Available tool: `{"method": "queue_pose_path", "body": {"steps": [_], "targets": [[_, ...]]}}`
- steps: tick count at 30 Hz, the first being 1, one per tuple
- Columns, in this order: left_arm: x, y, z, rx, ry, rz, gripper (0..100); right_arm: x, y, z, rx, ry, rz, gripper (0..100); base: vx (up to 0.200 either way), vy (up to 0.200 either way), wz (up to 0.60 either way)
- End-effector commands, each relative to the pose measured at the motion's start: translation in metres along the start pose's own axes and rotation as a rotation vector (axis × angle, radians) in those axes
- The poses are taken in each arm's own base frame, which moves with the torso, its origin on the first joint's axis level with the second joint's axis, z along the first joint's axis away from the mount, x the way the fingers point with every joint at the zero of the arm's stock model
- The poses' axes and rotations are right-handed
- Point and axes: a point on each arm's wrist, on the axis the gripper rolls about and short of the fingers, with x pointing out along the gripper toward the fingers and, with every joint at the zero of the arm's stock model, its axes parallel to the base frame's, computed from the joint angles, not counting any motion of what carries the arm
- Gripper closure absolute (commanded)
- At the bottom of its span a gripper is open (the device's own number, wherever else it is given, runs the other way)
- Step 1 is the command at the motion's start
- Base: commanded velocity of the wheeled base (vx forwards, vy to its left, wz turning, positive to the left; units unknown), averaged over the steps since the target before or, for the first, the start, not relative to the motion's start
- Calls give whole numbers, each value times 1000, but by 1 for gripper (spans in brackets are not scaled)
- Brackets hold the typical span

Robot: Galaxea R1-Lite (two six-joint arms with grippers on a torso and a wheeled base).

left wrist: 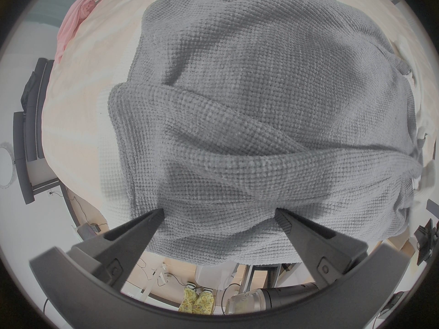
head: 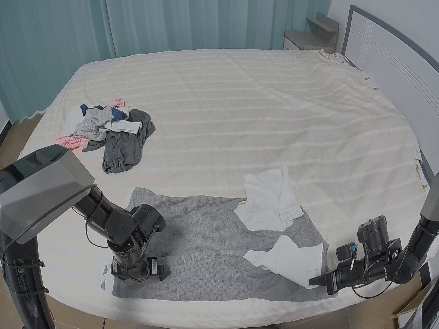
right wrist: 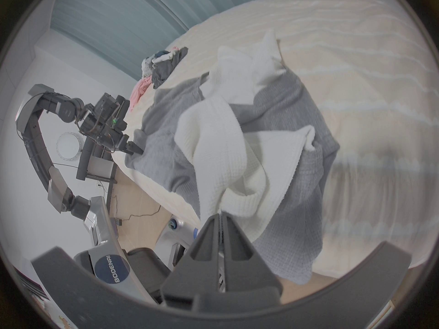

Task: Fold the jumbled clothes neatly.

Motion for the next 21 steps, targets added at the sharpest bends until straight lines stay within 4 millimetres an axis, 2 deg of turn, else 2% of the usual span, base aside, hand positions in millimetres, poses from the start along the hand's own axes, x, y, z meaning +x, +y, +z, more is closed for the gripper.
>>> {"method": "queue_pose_path", "body": {"steps": [1,9,10,21], "targets": [[0,0,0,-1,2,0,0,6,-2,-6,11,42,-1,100,0,0,0],[0,0,0,-1,1,2,0,12,-6,-14,33,87,-10,100,0,0,0],[0,0,0,-1,1,2,0,12,-6,-14,33,87,-10,0,0,0,0],[0,0,0,-1,1,2,0,10,-6,-7,12,6,-5,0,0,0,0]]}}
